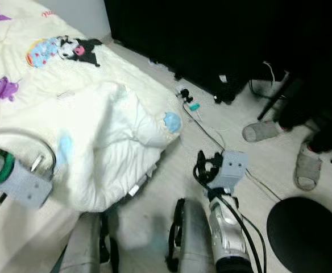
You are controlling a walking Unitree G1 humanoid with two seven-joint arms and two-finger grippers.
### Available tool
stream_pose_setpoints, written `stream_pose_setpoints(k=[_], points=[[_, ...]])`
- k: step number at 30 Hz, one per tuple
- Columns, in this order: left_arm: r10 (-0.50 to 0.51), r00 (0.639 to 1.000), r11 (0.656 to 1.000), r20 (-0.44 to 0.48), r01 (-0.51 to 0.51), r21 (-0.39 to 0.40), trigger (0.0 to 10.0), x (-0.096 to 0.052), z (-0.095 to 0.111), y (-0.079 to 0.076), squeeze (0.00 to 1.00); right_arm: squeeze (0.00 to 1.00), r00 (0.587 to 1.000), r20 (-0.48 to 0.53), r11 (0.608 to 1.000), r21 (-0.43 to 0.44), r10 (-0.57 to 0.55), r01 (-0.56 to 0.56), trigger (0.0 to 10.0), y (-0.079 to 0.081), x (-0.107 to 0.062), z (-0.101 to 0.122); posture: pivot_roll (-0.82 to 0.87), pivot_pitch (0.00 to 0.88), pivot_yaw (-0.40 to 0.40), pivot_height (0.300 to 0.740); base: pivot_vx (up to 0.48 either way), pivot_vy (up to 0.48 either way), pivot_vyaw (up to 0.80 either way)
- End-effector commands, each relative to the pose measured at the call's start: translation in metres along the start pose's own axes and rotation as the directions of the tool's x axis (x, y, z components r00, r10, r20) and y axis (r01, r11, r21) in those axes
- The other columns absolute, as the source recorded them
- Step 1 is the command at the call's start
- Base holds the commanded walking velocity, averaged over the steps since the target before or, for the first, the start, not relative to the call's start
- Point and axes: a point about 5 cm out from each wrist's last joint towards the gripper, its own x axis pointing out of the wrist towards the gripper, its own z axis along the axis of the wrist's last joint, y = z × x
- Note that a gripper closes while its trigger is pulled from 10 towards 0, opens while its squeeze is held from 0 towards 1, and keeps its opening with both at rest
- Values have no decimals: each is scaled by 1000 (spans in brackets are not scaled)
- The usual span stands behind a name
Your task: Clean up the room
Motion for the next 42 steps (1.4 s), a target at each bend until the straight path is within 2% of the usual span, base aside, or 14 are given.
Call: stream_pose_setpoints(k=[1,4,12,13,14,21,22,26,29,31,33,35,37,42], points=[[-145,989,989,-16,145,14,10000,13,-2,-30,0,0,999,-39,1000,2,-12,12,10000,-1,-7,-11,39,280,114,606,0,0,0],[-228,972,972,-63,231,41,10000,23,-7,-50,0,0,999,-42,1000,2,-11,11,10000,-1,-7,-12,39,280,114,606,0,0,0],[-229,966,971,-124,235,39,10000,34,-10,-59,0,0,999,-43,1000,-1,-8,8,10000,-2,-5,-10,36,282,106,606,0,0,0],[-228,967,972,-117,232,26,10000,34,-8,-58,251,0,999,-42,1000,-2,-8,8,10000,-2,-5,-10,36,281,105,606,0,0,0],[-232,966,972,-117,235,14,10000,33,-8,-57,1000,0,999,-43,1000,-2,-7,7,10000,-2,-4,-10,36,281,104,606,0,0,0],[-173,967,984,-188,178,9,10000,29,-13,-50,1000,0,999,-42,1000,-2,-5,5,10000,-1,-4,-10,37,281,105,606,0,0,0],[-124,962,991,-243,131,12,10000,26,-19,-44,0,0,999,-41,1000,-1,-5,5,10000,-1,-4,-10,37,282,107,606,0,0,0],[-54,953,998,-297,59,7,10000,22,-25,-33,0,0,999,-40,1000,-1,-5,5,10000,-1,-4,-10,39,282,107,606,0,0,0],[175,873,981,-455,-192,9,10000,1,-43,8,0,0,999,-39,1000,0,-3,3,10000,0,-4,-10,38,281,104,606,0,0,0],[175,873,981,-455,-192,9,10000,1,-43,8,0,0,999,-39,1000,0,-3,3,10000,0,-4,-10,38,281,104,606,0,0,0],[325,769,925,-550,-379,16,10000,-27,-54,36,0,0,999,-38,1000,-1,0,0,10000,-1,-3,-9,32,274,100,606,0,0,0],[325,769,925,-550,-379,16,10000,-27,-54,36,0,0,999,-38,1000,-1,0,0,10000,-1,-3,-9,32,274,100,606,0,0,0],[409,705,860,-579,-510,-14,10000,-54,-58,51,0,0,999,-34,1000,-3,1,-1,10000,-2,-2,-8,29,271,99,606,0,0,0],[386,743,888,-547,-460,2,10000,-70,-53,50,0,0,999,-33,1000,-5,3,-4,10000,-1,-2,-8,33,268,97,606,0,0,0]])
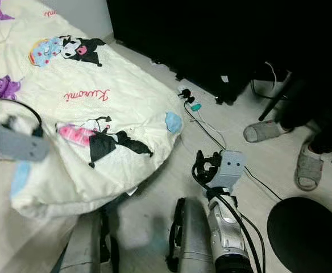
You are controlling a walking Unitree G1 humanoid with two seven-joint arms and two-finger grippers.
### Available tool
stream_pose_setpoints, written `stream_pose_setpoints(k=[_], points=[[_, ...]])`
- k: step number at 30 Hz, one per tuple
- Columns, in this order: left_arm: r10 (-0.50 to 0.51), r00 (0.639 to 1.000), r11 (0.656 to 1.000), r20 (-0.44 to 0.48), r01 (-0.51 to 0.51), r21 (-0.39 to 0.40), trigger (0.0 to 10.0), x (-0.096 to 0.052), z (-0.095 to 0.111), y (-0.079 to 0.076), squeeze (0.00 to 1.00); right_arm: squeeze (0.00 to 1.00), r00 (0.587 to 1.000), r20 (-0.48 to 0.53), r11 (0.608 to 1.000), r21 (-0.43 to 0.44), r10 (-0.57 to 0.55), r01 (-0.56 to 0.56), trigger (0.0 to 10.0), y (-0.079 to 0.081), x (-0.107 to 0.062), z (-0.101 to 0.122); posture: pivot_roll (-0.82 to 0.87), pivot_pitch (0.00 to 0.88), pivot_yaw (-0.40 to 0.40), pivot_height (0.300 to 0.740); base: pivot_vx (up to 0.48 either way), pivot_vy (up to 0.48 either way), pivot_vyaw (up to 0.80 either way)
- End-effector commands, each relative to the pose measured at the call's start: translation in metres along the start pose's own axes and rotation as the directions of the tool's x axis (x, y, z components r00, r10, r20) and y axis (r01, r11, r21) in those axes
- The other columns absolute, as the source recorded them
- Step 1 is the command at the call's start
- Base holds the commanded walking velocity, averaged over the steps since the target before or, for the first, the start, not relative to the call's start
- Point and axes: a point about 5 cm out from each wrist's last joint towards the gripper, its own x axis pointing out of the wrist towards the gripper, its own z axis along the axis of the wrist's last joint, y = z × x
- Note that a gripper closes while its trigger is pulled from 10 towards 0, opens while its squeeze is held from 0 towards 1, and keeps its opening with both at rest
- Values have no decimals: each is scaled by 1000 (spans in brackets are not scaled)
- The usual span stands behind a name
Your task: Clean up the room
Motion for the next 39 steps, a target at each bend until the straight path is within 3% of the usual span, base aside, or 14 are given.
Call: stream_pose_setpoints(k=[1,5,8,11,18,23,25,26,28,29,30,31,34,39], points=[[-48,999,999,10,48,11,10000,-2,-2,-9,0,0,999,-33,1000,-2,-4,4,10000,-2,-5,-8,33,268,97,606,0,0,0],[-133,991,989,34,130,75,10000,-15,-8,-19,0,0,1000,-29,1000,-1,-3,3,10000,-1,-5,-8,32,266,107,606,0,0,0],[-57,998,997,-8,57,59,10000,-23,-16,-7,0,0,1000,-28,1000,0,-5,5,10000,-2,-5,-8,35,267,105,606,0,0,0],[130,984,990,-124,-136,-42,10000,-40,-34,22,0,0,999,-39,1000,2,0,0,10000,0,-7,-11,43,264,96,606,0,0,0],[70,968,992,-240,-92,-82,10000,-43,-61,-2,0,0,999,-38,1000,4,14,-14,10000,2,-2,-9,52,267,94,606,0,0,0],[160,924,966,-347,-220,-139,10000,-44,-76,-5,0,0,999,-37,1000,2,17,-17,10000,1,-2,-9,56,270,88,606,0,0,0],[307,886,877,-348,-405,-258,10000,-42,-72,11,0,0,999,-41,1000,2,19,-19,10000,1,-3,-10,58,270,83,606,0,0,0],[366,882,785,-295,-463,-411,10000,-36,-60,20,0,0,999,-43,1000,2,21,-21,10000,2,-3,-11,60,269,82,606,0,0,0],[366,882,785,-295,-463,-411,10000,-36,-60,20,0,0,999,-43,1000,2,21,-21,10000,2,-3,-11,60,269,82,606,0,0,0],[395,889,701,-230,-453,-550,10000,-30,-48,25,0,0,999,-44,1000,3,23,-23,10000,3,-3,-11,61,270,82,606,0,0,0],[416,898,635,-140,-398,-662,10000,-23,-32,27,0,0,999,-45,1000,4,25,-25,10000,4,-3,-11,61,268,81,606,0,0,0],[416,898,635,-140,-398,-662,10000,-23,-32,27,0,0,999,-45,1000,4,25,-25,10000,4,-3,-11,61,268,81,606,0,0,0],[352,921,508,165,-40,-860,10000,16,37,4,0,0,999,-42,1000,7,31,-30,10000,6,0,-10,61,266,86,606,0,0,0],[158,929,554,334,197,-809,10000,44,79,-45,0,0,999,-37,1000,9,29,-28,10000,6,0,-9,47,267,87,606,0,0,0]])
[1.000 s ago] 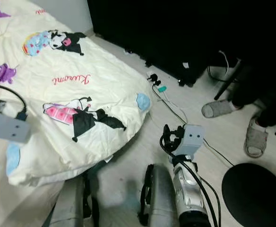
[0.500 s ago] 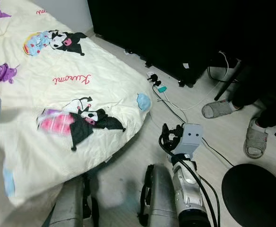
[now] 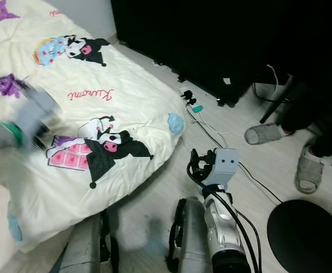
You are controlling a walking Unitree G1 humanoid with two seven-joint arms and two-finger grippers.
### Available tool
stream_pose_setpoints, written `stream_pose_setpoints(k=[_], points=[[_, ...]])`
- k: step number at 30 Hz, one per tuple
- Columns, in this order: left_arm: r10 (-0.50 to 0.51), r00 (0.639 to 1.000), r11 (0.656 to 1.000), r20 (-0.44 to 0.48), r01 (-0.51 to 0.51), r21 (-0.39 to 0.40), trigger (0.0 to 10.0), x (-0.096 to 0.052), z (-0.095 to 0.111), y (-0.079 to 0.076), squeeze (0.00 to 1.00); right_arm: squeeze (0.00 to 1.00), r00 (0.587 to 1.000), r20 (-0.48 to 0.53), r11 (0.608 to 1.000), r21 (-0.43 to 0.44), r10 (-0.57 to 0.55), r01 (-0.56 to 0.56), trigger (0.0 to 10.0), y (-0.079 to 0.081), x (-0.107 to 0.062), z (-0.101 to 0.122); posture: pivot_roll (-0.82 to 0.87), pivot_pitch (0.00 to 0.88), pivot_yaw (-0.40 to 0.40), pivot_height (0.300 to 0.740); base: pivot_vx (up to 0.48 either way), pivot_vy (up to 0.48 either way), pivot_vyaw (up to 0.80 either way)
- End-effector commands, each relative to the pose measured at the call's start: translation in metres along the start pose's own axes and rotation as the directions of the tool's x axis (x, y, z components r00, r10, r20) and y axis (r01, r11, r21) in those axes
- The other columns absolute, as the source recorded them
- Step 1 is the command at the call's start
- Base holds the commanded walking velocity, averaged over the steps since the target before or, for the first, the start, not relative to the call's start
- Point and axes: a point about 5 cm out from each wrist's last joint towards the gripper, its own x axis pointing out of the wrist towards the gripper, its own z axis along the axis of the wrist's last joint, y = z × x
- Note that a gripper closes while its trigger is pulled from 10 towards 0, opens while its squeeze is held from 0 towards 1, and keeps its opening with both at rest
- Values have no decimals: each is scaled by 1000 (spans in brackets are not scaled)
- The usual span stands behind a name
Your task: Clean up the room
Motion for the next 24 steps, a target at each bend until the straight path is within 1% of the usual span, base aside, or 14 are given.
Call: stream_pose_setpoints(k=[1,2,4,5,10,11,13,15,17,19,20,21,23,24], points=[[-54,997,998,-50,53,-19,10000,1,-16,-10,0,0,999,-31,1000,5,-12,12,10000,-2,-6,-9,47,267,87,606,0,0,0],[-36,990,997,-140,46,70,10000,3,-33,-14,0,0,999,-31,1000,3,-15,15,10000,-3,-8,-9,43,271,90,606,0,0,0],[-36,990,997,-140,46,70,10000,3,-33,-14,0,0,999,-31,1000,3,-15,15,10000,-3,-8,-9,43,271,90,606,0,0,0],[-5,974,989,-226,39,143,10000,0,-51,-13,0,0,999,-32,1000,1,-19,19,10000,-5,-9,-10,42,272,91,606,0,0,0],[9,906,959,-424,111,259,10000,-30,-95,1,0,0,999,-36,1000,-2,-28,28,10000,-7,-13,-11,46,277,94,606,0,0,0],[-71,876,937,-477,223,270,10000,-45,-107,-3,0,0,999,-37,1000,-1,-28,28,10000,-6,-13,-12,54,278,98,606,0,0,0],[-71,876,937,-477,223,270,10000,-45,-107,-3,0,0,999,-37,1000,-1,-28,28,10000,-6,-13,-12,54,278,98,606,0,0,0],[-242,800,880,-549,419,222,10000,-75,-127,-19,0,0,999,-38,1000,4,-27,27,10000,-4,-12,-12,64,282,105,606,0,0,0],[-242,800,880,-549,419,222,10000,-75,-127,-19,0,0,999,-38,1000,4,-27,27,10000,-4,-12,-12,64,282,105,606,0,0,0],[-356,807,886,-471,452,104,10000,-79,-123,-37,0,0,999,-38,1000,8,-26,26,10000,-3,-12,-13,65,283,101,606,0,0,0],[-356,807,886,-471,452,104,10000,-79,-123,-37,0,0,999,-38,1000,8,-26,26,10000,-3,-12,-13,65,283,101,606,0,0,0],[-420,842,898,-340,439,-24,10000,-72,-107,-49,0,0,999,-40,1000,8,-24,25,10000,-2,-12,-13,65,283,101,606,0,0,0],[-489,845,872,-214,481,-95,10000,-67,-92,-63,0,0,999,-41,1000,8,-22,22,10000,-2,-11,-13,61,281,96,606,0,0,0],[-489,845,872,-214,481,-95,10000,-67,-92,-63,0,0,999,-41,1000,8,-22,22,10000,-2,-11,-13,61,281,96,606,0,0,0]])
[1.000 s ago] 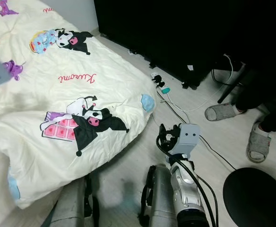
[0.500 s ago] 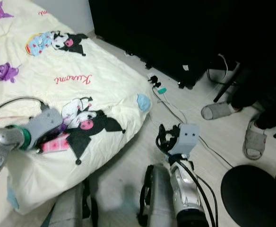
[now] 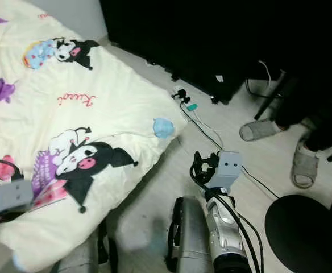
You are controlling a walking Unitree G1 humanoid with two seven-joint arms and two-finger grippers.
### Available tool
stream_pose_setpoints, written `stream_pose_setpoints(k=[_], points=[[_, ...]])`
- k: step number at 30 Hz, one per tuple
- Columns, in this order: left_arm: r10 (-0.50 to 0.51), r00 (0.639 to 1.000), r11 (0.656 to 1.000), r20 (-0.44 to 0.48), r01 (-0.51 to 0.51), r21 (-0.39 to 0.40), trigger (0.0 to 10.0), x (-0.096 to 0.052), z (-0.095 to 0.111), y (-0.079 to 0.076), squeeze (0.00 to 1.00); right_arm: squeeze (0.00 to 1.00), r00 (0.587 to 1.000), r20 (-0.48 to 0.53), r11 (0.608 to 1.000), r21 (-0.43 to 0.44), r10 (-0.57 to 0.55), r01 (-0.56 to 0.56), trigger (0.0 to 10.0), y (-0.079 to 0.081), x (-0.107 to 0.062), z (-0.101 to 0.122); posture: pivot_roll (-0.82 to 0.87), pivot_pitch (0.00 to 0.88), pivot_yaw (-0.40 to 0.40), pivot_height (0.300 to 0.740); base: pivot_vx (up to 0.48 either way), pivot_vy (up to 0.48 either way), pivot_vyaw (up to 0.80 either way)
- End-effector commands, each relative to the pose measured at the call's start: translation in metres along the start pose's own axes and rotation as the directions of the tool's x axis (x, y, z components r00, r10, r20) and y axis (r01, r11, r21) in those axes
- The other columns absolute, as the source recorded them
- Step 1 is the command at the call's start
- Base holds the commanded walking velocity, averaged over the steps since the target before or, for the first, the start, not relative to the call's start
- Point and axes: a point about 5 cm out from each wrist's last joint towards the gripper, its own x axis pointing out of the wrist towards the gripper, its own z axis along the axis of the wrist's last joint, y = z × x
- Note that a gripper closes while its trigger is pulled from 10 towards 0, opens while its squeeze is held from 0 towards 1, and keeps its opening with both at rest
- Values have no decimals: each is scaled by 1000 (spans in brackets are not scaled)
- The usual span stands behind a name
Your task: Clean up the room
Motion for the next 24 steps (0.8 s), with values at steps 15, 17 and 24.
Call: stream_pose_setpoints(k=[15,17,24], points=[[332,858,943,392,-291,-164,10000,8,74,42,0,0,1000,-13,1000,-8,-7,7,10000,-5,-1,-2,33,250,84,606,0,0,0],[243,835,970,494,-202,-134,10000,-7,97,43,0,0,1000,-7,1000,-8,-2,2,10000,-4,1,0,30,241,82,606,0,0,0],[-3,847,1000,531,-11,24,10000,-10,109,16,0,0,1000,4,1000,-10,2,-1,10000,-4,3,3,29,236,83,606,0,0,0]])
